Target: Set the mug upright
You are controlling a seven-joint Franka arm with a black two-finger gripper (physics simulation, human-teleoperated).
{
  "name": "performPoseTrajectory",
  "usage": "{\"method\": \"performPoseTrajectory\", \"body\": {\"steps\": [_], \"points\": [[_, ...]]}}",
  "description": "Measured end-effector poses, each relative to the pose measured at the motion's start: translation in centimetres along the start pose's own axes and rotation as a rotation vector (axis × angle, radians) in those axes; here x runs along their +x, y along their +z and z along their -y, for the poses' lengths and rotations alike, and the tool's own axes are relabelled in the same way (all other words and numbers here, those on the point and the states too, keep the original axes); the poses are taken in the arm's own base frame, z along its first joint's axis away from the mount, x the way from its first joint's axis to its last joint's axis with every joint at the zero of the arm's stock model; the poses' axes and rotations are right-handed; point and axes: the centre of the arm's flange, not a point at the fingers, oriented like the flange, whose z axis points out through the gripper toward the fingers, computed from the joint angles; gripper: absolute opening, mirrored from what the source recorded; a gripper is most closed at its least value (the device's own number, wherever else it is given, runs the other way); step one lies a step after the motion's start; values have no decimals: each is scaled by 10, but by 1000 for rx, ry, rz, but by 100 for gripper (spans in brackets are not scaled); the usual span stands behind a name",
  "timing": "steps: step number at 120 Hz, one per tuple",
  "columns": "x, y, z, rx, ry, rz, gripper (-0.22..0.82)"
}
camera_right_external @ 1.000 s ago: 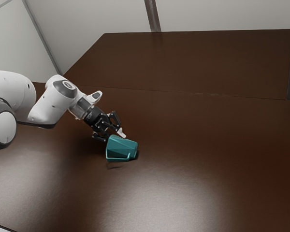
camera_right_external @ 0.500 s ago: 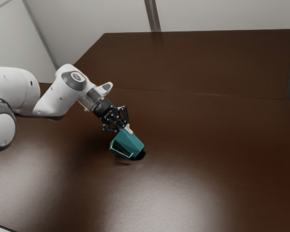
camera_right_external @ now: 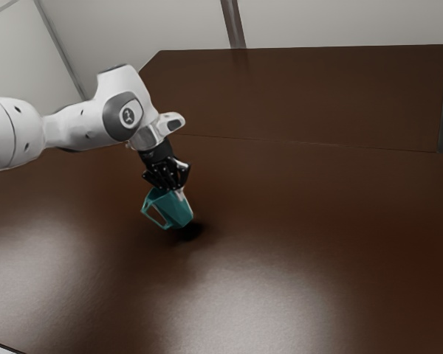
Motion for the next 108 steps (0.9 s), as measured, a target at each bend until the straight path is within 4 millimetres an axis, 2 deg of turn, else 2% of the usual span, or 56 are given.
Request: {"method": "performPoseTrajectory", "body": {"steps": [27, 44, 90, 108], "points": [[-20, 5, 4, 176, 100, -97, -18], [-18, 8, 4, 212, 126, -137, -18], [-13, 44, 10, 217, 116, -120, -18], [-13, 49, 10, 215, 108, -116, -18]]}}
